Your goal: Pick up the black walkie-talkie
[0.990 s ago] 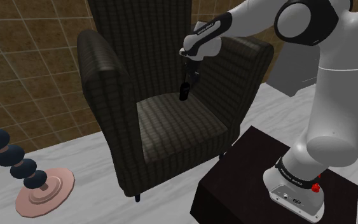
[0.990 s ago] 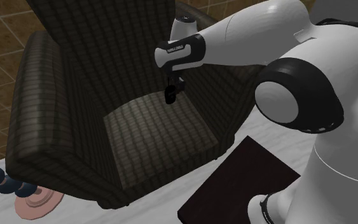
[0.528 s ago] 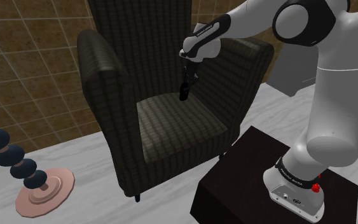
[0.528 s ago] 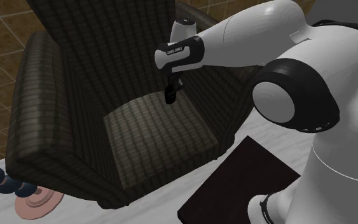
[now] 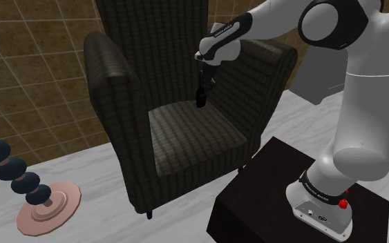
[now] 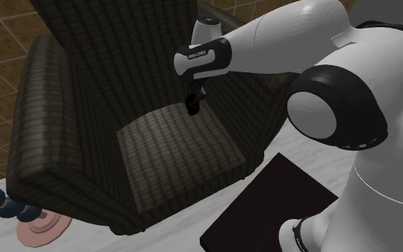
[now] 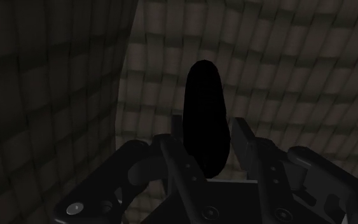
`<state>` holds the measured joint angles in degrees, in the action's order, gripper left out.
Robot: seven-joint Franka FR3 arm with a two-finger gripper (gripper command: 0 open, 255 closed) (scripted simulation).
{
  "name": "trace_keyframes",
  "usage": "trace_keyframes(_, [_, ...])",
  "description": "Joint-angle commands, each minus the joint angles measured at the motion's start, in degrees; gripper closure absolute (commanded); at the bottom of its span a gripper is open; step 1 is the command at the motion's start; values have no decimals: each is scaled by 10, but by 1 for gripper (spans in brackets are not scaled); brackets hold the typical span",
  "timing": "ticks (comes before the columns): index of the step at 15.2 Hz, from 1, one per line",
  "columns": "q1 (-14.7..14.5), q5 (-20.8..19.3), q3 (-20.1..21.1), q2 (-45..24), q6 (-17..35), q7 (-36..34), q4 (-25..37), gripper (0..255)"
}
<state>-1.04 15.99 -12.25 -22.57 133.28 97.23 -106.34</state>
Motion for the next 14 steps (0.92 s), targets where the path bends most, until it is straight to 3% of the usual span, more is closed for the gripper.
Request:
trace_keyframes(1, [-1, -4, -2, 8, -12, -4, 5, 255])
trace_keyframes(14, [-5, -25, -10, 47, -82, -24, 38, 255])
